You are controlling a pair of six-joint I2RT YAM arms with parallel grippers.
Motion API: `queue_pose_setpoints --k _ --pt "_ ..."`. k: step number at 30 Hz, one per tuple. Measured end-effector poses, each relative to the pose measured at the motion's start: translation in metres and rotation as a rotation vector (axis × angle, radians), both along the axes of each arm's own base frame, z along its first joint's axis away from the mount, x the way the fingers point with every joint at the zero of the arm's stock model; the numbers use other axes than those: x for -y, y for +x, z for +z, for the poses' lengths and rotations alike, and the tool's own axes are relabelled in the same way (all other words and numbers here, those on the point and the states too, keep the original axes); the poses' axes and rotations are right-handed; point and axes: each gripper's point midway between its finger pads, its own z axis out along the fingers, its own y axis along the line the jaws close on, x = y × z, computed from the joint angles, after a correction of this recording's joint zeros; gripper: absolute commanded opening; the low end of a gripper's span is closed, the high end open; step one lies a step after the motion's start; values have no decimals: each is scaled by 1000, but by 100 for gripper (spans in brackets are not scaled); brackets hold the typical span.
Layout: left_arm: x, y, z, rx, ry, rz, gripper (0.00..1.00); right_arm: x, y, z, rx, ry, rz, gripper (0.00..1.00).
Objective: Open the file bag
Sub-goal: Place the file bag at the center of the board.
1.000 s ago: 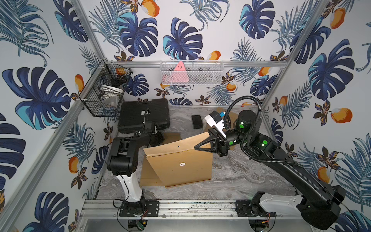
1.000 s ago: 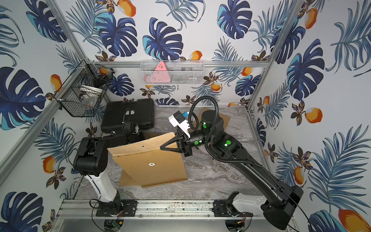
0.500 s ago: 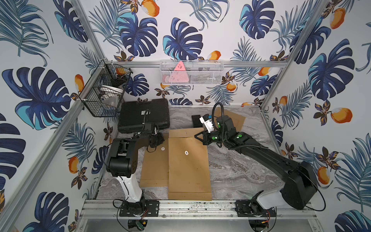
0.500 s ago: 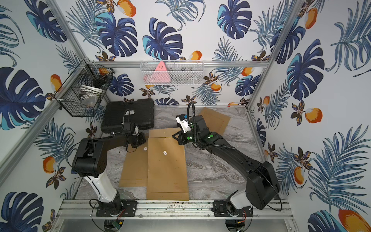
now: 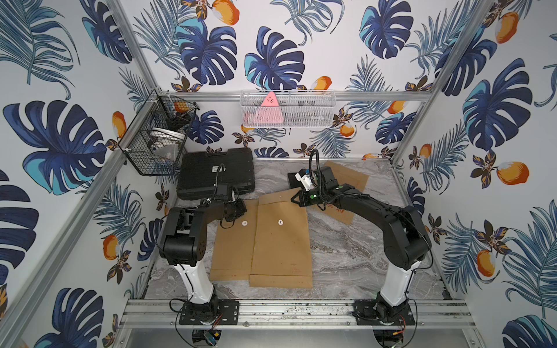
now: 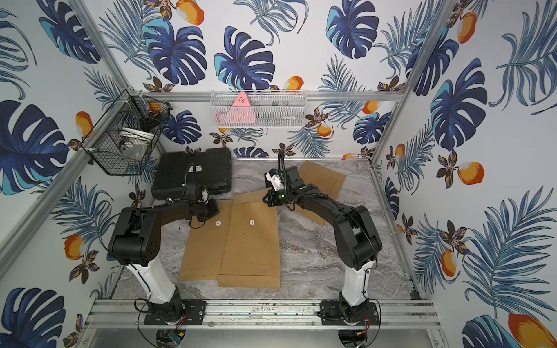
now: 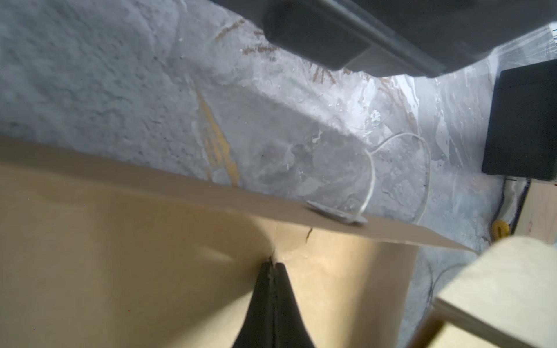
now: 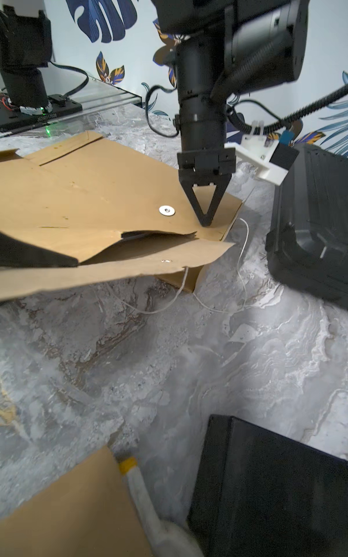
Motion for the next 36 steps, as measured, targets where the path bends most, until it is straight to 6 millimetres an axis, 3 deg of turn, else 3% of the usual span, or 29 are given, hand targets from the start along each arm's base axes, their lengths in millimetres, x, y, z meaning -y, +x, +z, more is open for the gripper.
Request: queue_pose_setpoints --k 7,14,17,22,27,32,36 --pt "0 0 0 0 -6 2 0 -13 22 -39 -61 -8 13 0" --pt "1 1 1 -2 -17 16 0 -12 27 -76 -132 -37 -5 0" --pt "0 -1 2 -4 -13 19 19 -11 26 -85 -152 -43 -10 1" --pt "0 -1 13 13 -13 22 36 -11 27 -93 -176 -42 -26 7" --pt "-4 3 33 59 7 33 66 -9 31 -97 -179 -45 -36 25" --pt "-9 5 65 131 42 43 99 -2 34 -94 -169 -55 -61 62" --pt "-2 -2 98 205 86 19 99 9 39 -73 -120 -68 -102 79"
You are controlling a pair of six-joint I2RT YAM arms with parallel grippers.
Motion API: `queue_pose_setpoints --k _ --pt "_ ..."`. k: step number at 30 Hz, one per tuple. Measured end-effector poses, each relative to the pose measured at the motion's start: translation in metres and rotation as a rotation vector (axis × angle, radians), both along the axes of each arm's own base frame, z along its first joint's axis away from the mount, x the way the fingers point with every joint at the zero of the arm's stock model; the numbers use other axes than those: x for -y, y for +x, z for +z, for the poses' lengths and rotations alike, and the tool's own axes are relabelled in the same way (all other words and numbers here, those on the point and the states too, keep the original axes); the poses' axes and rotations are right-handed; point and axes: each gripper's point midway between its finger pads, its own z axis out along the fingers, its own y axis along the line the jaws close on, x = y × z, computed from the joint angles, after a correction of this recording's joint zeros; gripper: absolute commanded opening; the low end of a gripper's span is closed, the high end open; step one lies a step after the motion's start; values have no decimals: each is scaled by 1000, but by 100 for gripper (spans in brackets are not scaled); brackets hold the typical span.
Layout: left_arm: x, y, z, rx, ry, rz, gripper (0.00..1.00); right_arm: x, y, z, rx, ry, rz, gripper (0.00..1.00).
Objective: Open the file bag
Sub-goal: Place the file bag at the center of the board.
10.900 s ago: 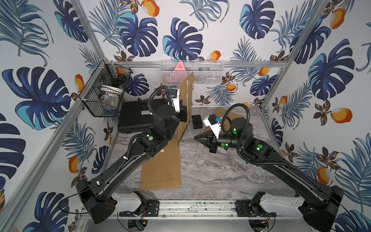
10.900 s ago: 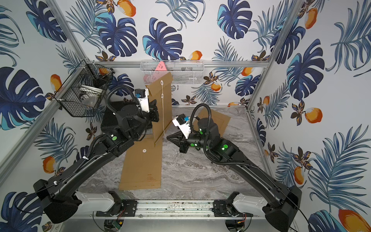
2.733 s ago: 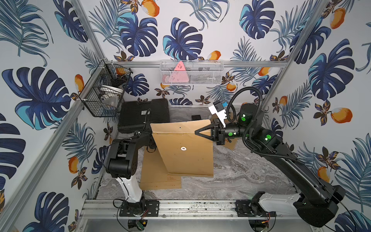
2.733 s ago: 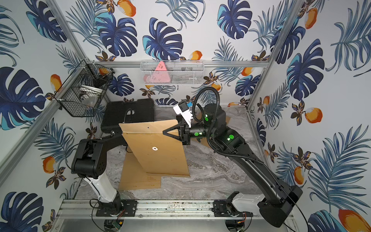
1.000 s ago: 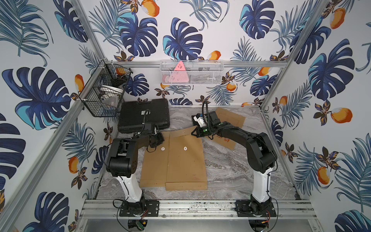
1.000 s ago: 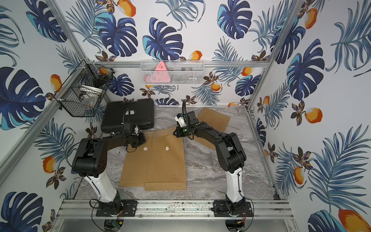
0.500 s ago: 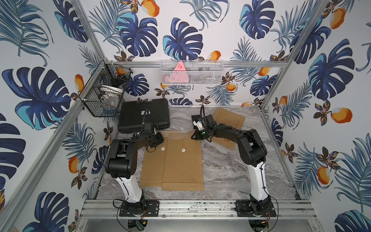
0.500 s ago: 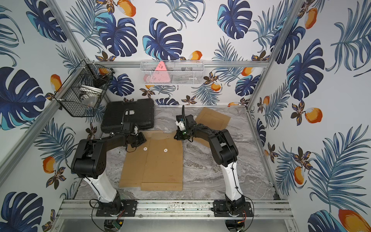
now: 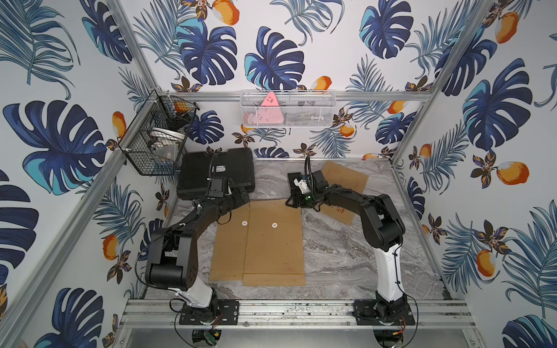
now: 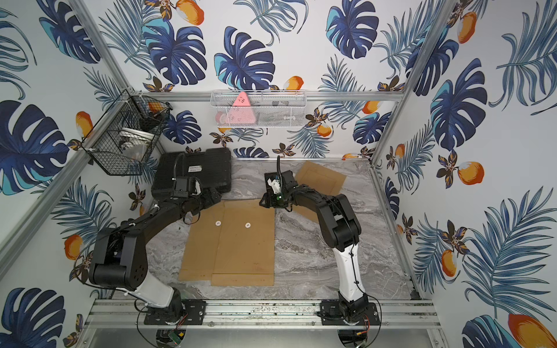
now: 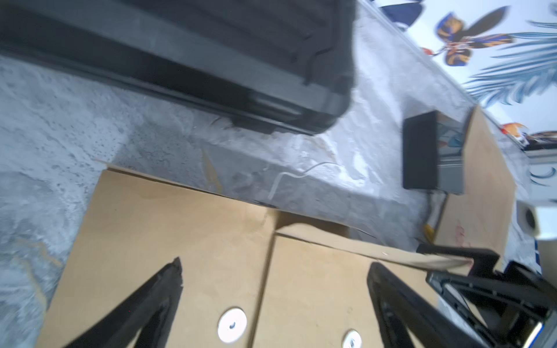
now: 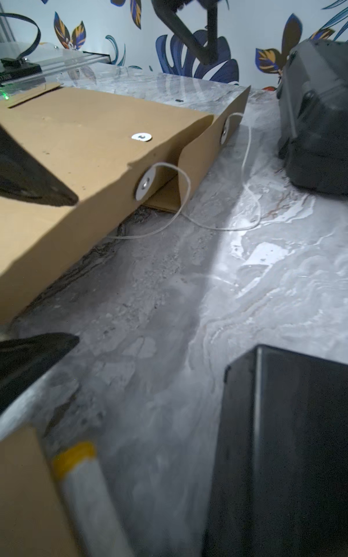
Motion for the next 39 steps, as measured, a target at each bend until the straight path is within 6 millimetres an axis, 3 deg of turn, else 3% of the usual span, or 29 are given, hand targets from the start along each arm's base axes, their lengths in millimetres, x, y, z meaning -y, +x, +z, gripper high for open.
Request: queue_pose_setpoints --k 3,7,9,13,16,24,29,32,39 --pt "23 -8 26 64 50 -58 99 13 -1 18 33 -18 -52 89" --pt "73 -23 44 129 126 -188 99 35 -12 45 84 -35 -126 96" --pt "99 -34 46 145 140 -252 98 44 -18 58 121 -39 -155 96" --pt "133 -44 43 167 160 -329 94 64 -31 74 156 -37 -221 98" --pt "164 -43 36 162 165 -404 89 94 -32 81 186 -51 -305 97" --pt "250 -28 9 147 147 -583 77 185 -32 65 128 -37 -550 92" --pt "293 -2 -3 140 141 -658 76 241 -35 42 13 63 -724 92" --pt "311 19 -9 140 150 -686 77 261 -36 35 -40 127 -795 92" --pt "338 47 -37 90 189 -742 79 283 -32 20 -131 213 -899 99"
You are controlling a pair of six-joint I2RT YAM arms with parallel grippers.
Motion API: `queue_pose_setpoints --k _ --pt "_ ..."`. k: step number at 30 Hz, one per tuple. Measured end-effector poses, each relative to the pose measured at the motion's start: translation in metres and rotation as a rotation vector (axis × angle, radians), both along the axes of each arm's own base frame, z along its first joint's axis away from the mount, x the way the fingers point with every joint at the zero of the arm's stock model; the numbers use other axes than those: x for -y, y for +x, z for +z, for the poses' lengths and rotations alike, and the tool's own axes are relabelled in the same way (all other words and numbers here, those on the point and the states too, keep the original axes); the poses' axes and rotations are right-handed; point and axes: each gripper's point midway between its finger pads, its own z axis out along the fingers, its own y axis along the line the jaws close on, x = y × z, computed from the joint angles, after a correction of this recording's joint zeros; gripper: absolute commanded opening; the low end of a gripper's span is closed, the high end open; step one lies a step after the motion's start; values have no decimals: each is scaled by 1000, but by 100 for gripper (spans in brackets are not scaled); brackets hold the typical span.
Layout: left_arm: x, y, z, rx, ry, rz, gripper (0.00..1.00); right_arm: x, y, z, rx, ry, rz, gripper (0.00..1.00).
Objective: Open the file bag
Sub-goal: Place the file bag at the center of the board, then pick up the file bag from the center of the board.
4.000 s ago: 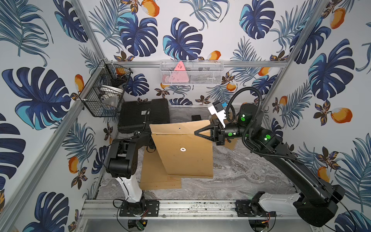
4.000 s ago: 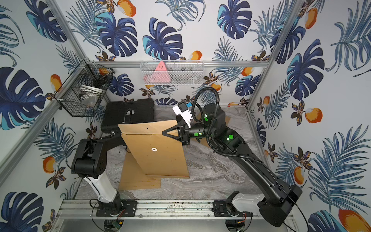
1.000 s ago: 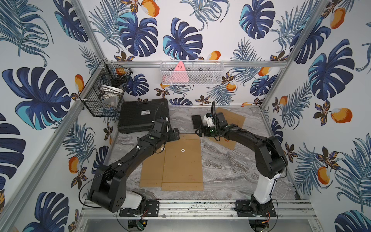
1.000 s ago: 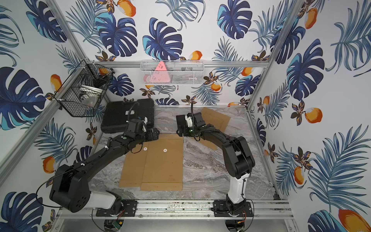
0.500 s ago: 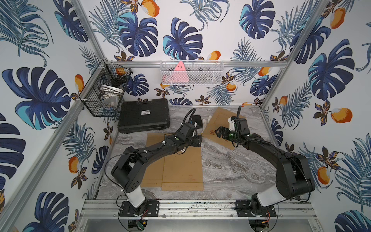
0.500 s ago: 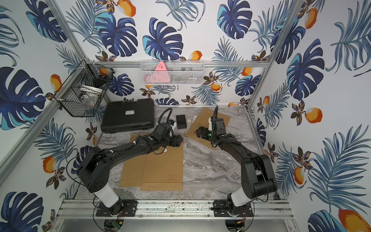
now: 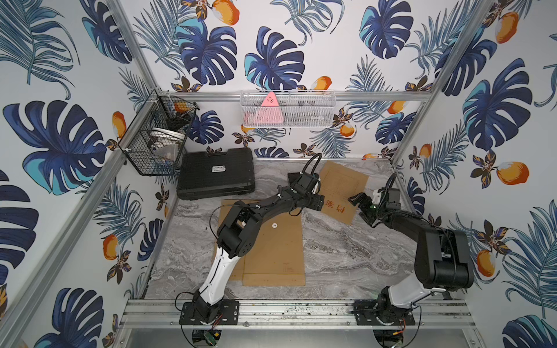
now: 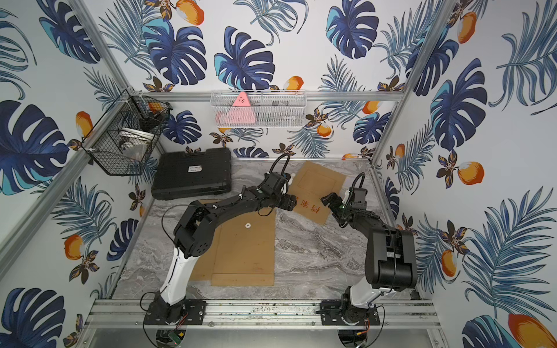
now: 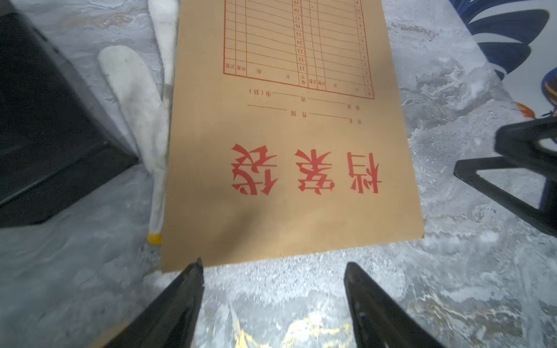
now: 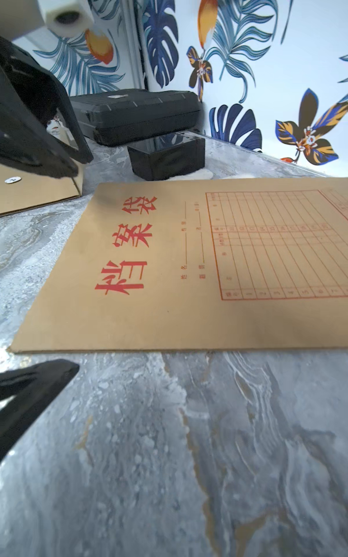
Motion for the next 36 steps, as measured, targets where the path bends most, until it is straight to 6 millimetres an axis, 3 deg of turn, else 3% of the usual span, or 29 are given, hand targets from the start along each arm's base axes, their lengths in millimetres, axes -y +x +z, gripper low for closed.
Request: queue_pose_setpoints --k 9,17,36 --pt "-1 7 -39 -64 100 -8 82 21 9 -14 -58 54 -86 100" --pt "1 10 -43 -60 120 -19 83 22 9 -29 -112 129 -86 100" --pt "2 8 -51 -54 133 -48 85 7 35 -27 30 361 -24 98"
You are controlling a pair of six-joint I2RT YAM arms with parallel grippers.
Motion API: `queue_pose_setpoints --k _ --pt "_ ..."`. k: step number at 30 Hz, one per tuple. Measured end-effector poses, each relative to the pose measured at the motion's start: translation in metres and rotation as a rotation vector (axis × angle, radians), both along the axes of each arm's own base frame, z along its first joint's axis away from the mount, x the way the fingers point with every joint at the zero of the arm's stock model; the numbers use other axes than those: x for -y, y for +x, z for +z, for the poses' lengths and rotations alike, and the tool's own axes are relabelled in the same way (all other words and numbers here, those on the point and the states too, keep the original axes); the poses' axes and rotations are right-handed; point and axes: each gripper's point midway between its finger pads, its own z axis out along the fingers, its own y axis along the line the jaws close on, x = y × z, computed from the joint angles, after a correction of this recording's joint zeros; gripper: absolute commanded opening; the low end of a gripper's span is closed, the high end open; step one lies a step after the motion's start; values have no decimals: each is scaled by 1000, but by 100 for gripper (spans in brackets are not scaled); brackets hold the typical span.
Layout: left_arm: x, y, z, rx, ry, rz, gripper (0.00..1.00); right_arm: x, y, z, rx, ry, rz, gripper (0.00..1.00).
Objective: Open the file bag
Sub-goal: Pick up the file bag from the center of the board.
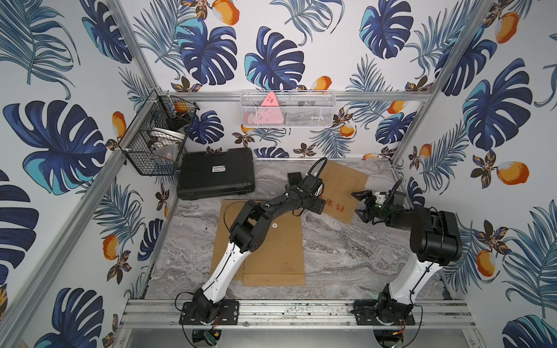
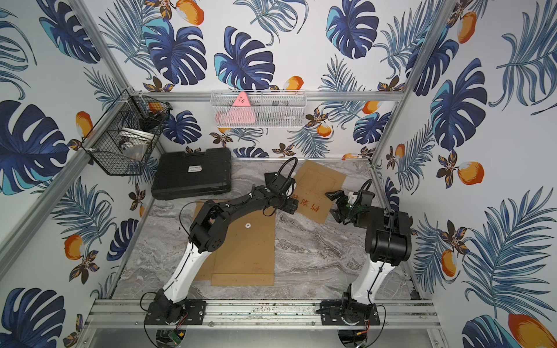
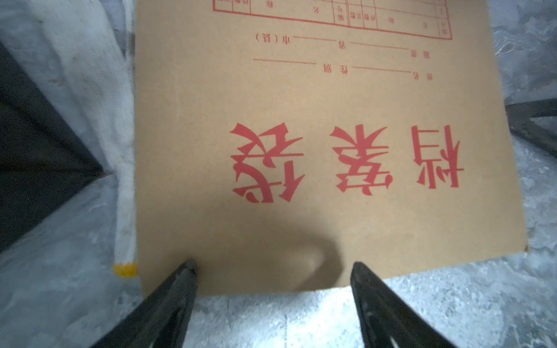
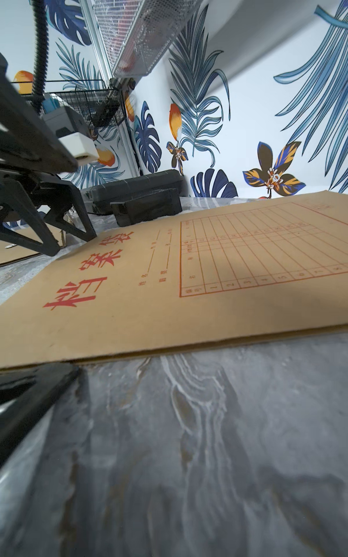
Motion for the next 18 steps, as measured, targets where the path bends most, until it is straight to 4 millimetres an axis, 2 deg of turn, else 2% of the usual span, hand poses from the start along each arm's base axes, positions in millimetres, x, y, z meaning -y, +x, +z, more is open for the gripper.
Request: queue_pose_setpoints --k 5,11,14,18 --pt "0 0 -1 3 2 -3 85 -5 -3 2 11 44 -2 92" --pt "0 0 -1 11 9 -19 86 -9 -10 1 -12 83 -11 77" --pt "0 0 -1 10 9 -19 86 -9 -11 1 -14 85 -12 65" --pt "0 0 -1 10 10 -19 86 -9 -12 1 -19 84 -12 44"
